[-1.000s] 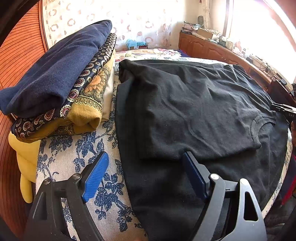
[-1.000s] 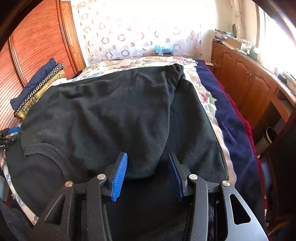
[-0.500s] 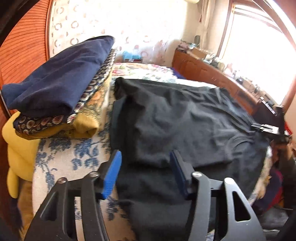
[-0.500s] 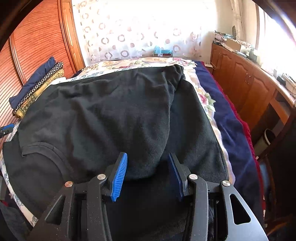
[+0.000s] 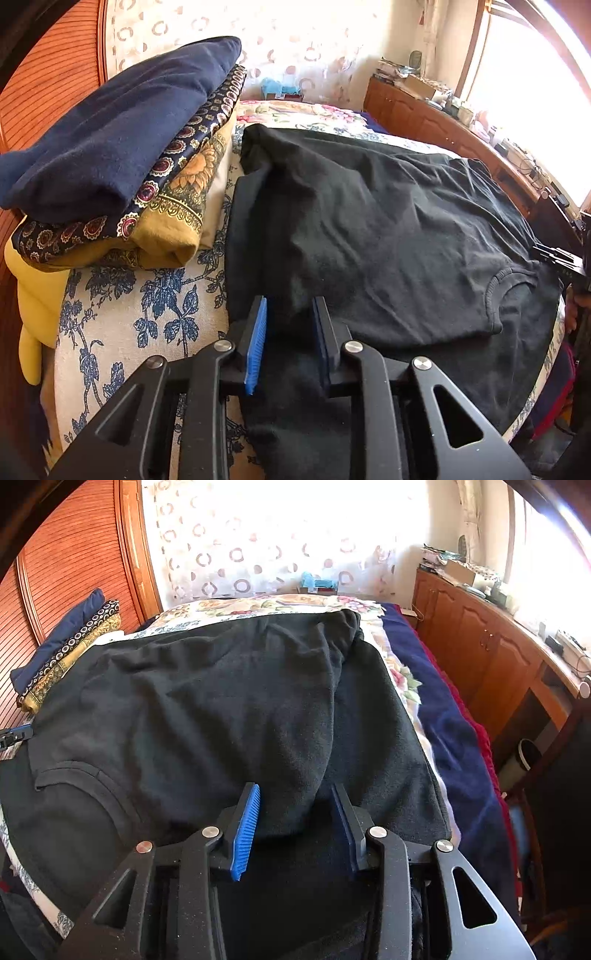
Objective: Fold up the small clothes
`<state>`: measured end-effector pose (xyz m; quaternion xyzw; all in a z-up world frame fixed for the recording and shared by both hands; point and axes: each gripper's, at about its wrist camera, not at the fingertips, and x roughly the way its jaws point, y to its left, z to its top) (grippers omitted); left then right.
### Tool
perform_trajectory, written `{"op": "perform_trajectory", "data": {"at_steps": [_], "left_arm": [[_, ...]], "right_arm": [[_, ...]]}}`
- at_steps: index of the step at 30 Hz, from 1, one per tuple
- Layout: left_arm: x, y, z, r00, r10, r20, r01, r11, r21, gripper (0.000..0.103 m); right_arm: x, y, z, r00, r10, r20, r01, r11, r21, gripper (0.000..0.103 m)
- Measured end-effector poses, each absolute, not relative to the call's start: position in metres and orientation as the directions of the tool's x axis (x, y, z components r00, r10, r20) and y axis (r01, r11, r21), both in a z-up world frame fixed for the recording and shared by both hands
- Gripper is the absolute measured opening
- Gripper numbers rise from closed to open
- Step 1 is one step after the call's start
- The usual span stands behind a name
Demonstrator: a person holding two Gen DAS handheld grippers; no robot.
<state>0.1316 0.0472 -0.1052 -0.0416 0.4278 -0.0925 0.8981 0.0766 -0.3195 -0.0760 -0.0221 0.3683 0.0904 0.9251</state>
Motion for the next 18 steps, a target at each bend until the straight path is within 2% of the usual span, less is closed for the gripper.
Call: {"op": "perform_trajectory", "data": {"at_steps": [3,5,7,8,9,11,14,18], "left_arm": [[0.130,0.045,-0.105,0.624,-0.194,-0.757,0.143,0.981,-0.134,0.023],[0.128,0.040,-0.104,0.636,-0.191,-0.748,0.160,0.980,-0.114,0.009],[0.125,0.038,-0.100,0.651,-0.203,-0.732,0.165,0.978,-0.125,0.008],[0.123,0.039,-0.098,0.657,-0.212,-0.724,0.169,0.977,-0.133,0.007],[0.120,0.039,-0.095,0.664,-0.228,-0.712,0.177,0.973,-0.147,0.007],[0.118,0.038,-0.091,0.666,-0.265,-0.697,0.193,0.964,-0.182,0.006],[0.112,0.034,-0.082,0.679,-0.280,-0.679,0.209,0.960,-0.188,0.006],[0.102,0.035,-0.060,0.711,-0.308,-0.632,0.224,0.951,-0.211,0.006]], "right_arm": [[0.078,-0.320,-0.076,0.712,0.150,-0.686,-0.185,0.982,0.023,0.039],[0.078,-0.321,-0.076,0.712,0.150,-0.686,-0.187,0.982,0.020,0.039],[0.078,-0.322,-0.076,0.714,0.155,-0.683,-0.191,0.981,0.024,0.031],[0.078,-0.323,-0.076,0.714,0.169,-0.680,-0.199,0.979,0.035,0.022],[0.078,-0.325,-0.076,0.712,0.181,-0.678,-0.205,0.978,0.046,0.017],[0.078,-0.329,-0.077,0.713,0.189,-0.675,-0.198,0.978,0.065,0.011],[0.077,-0.333,-0.076,0.715,0.218,-0.664,-0.208,0.973,0.096,0.005],[0.065,-0.334,-0.063,0.754,0.228,-0.615,-0.221,0.971,0.089,0.004]]}}
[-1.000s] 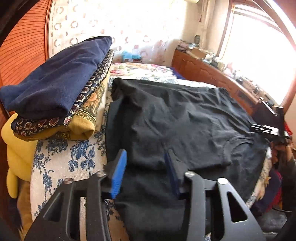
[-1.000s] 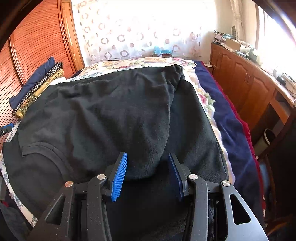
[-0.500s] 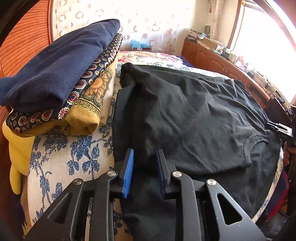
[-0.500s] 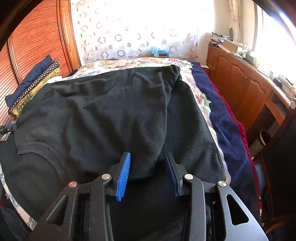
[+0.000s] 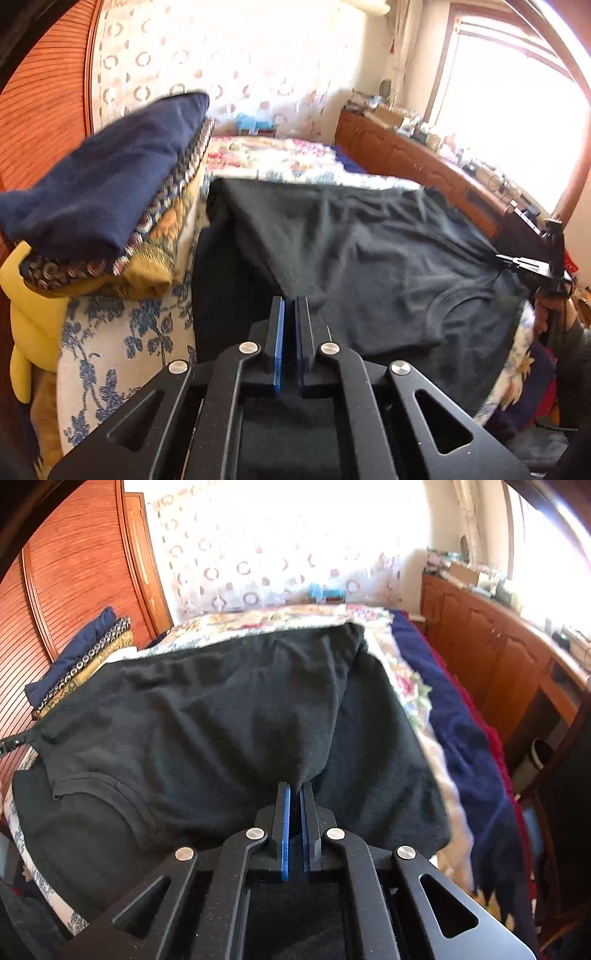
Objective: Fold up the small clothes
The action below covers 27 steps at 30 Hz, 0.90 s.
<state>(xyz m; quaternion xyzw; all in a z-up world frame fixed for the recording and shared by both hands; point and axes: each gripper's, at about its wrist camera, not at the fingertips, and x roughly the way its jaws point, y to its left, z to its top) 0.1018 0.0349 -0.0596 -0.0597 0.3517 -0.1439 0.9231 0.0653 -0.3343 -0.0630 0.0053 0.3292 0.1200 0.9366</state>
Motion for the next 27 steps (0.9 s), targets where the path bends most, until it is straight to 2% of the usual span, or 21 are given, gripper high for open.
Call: {"op": "perform_trajectory", "data": {"at_steps": [4,12,14,17,22,27], "left_arm": [[0.089,0.039,-0.041,0.739,-0.326,-0.590,0.234,0.945,-0.229,0.006],[0.064,0.045,-0.023,0.752,-0.357,-0.554,0.253,0.933,-0.258,0.006],[0.061,0.044,-0.027,0.746,-0.346,-0.569,0.249,0.938,-0.243,0.006],[0.053,0.044,-0.043,0.723,-0.322,-0.611,0.231,0.947,-0.224,0.006],[0.055,0.046,-0.077,0.672,-0.284,-0.684,0.188,0.959,-0.214,0.006],[0.055,0.040,-0.086,0.655,-0.263,-0.708,0.186,0.965,-0.186,0.006]], "right_arm": [[0.042,-0.340,-0.031,0.800,0.263,-0.539,-0.244,0.964,0.108,0.004],[-0.006,-0.357,0.006,0.841,0.266,-0.470,-0.254,0.963,0.090,0.004],[-0.013,-0.360,0.002,0.833,0.272,-0.481,-0.256,0.961,0.100,0.004],[-0.017,-0.361,-0.018,0.812,0.245,-0.530,-0.244,0.967,0.072,0.004],[-0.007,-0.365,-0.060,0.753,0.225,-0.618,-0.204,0.973,0.107,0.004],[-0.004,-0.365,-0.075,0.733,0.212,-0.647,-0.185,0.976,0.110,0.004]]}}
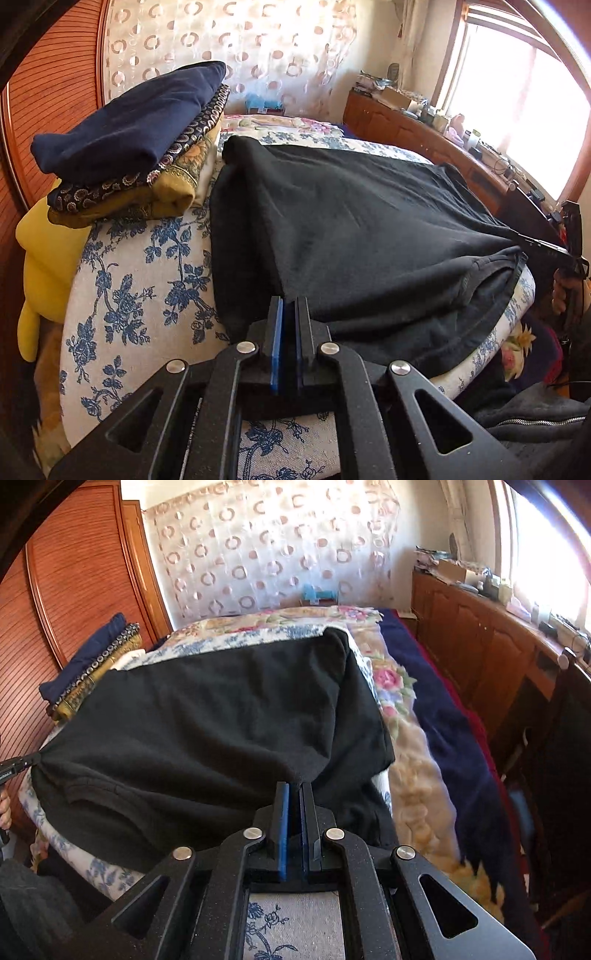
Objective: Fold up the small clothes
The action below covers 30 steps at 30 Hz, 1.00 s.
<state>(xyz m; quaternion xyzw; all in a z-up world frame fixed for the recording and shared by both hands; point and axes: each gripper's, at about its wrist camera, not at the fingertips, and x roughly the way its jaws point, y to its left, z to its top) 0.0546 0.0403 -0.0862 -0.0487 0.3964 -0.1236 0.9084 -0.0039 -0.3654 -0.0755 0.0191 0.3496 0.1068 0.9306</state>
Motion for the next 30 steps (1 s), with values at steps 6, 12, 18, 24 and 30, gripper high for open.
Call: {"op": "perform_trajectory", "data": {"at_steps": [6,12,18,24,30], "left_arm": [[0.054,0.041,-0.084,0.665,-0.263,-0.699,0.188,0.965,-0.184,0.009],[0.049,0.042,-0.074,0.710,-0.232,-0.665,0.175,0.973,-0.152,0.042],[0.054,0.042,-0.072,0.718,-0.181,-0.672,0.151,0.983,-0.103,0.046],[0.063,0.046,-0.085,0.694,-0.141,-0.706,0.120,0.990,-0.080,0.050],[0.070,0.046,-0.098,0.668,-0.120,-0.734,0.104,0.992,-0.068,0.076]], "right_arm": [[-0.004,-0.358,-0.064,0.742,0.195,-0.642,-0.174,0.980,0.097,0.015],[-0.008,-0.349,-0.051,0.775,0.198,-0.600,-0.183,0.979,0.087,0.026],[-0.019,-0.332,-0.043,0.792,0.243,-0.560,-0.232,0.968,0.091,0.035],[-0.020,-0.306,-0.050,0.771,0.315,-0.554,-0.319,0.943,0.093,0.047],[-0.008,-0.285,-0.066,0.729,0.362,-0.580,-0.375,0.921,0.104,0.049]]}}
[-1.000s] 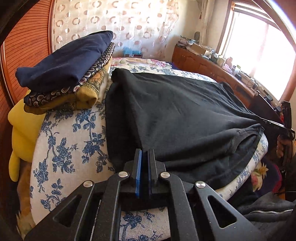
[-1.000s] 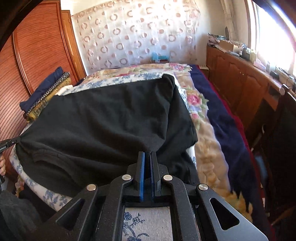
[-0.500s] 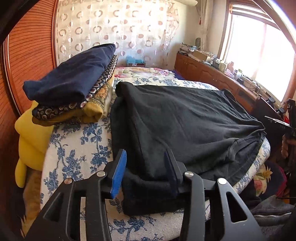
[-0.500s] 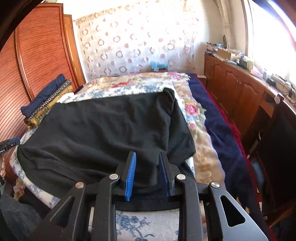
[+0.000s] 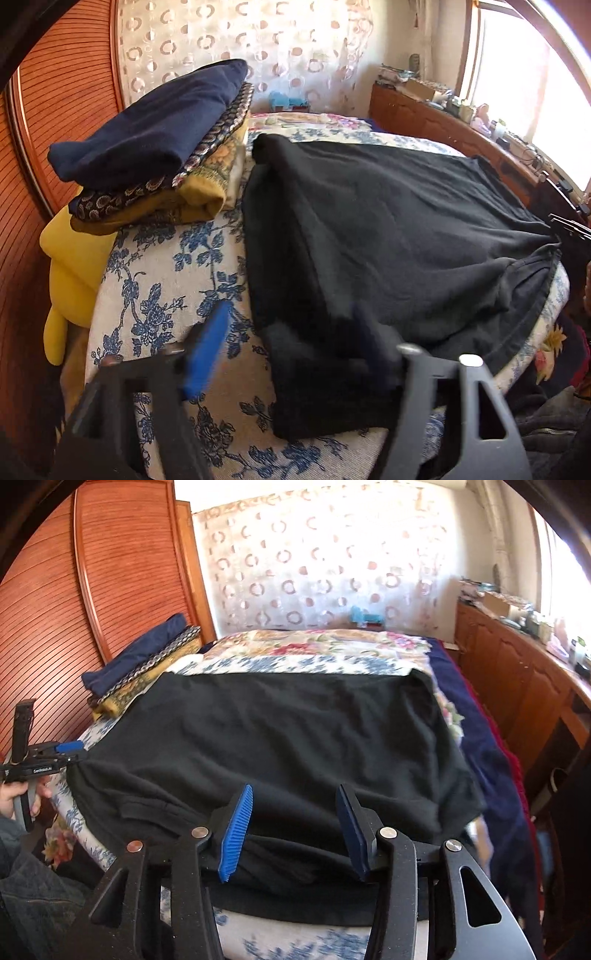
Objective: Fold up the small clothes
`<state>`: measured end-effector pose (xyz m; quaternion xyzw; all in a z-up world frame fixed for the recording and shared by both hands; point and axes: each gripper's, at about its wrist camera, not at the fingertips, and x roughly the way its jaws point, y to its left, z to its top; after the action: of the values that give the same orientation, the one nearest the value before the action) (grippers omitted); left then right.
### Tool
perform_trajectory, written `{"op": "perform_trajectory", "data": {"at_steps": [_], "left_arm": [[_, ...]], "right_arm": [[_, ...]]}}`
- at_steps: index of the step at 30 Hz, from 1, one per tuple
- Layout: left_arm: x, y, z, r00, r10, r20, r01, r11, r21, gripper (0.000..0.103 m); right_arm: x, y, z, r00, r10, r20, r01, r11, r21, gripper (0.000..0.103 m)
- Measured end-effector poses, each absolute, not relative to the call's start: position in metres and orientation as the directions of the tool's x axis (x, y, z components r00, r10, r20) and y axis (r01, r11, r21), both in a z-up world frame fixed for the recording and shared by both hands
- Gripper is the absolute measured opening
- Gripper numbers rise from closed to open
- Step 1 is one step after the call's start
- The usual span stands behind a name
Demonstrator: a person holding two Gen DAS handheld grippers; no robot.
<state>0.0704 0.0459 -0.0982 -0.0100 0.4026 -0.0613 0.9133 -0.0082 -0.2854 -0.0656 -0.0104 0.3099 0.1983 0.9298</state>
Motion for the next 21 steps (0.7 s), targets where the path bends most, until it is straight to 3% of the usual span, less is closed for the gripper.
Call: {"op": "perform_trajectory", "data": {"at_steps": [10,14,21], "left_arm": [[0.074,0.049,-0.111,0.642,-0.128,-0.756,0.086,0.992,-0.095,0.078],[0.072,0.051,-0.111,0.648,-0.136,-0.749,0.079,0.991,-0.112,0.078],[0.069,0.054,-0.107,0.636,-0.259,-0.727,0.105,0.962,-0.250,0.078]], "right_arm": [[0.009,-0.270,-0.072,0.695,0.370,-0.617,-0.409,0.909,0.085,0.050],[0.014,-0.271,-0.075,0.699,0.335,-0.632,-0.390,0.919,0.057,0.059],[0.027,-0.262,-0.089,0.699,0.261,-0.666,-0.350,0.937,0.000,0.060]]}}
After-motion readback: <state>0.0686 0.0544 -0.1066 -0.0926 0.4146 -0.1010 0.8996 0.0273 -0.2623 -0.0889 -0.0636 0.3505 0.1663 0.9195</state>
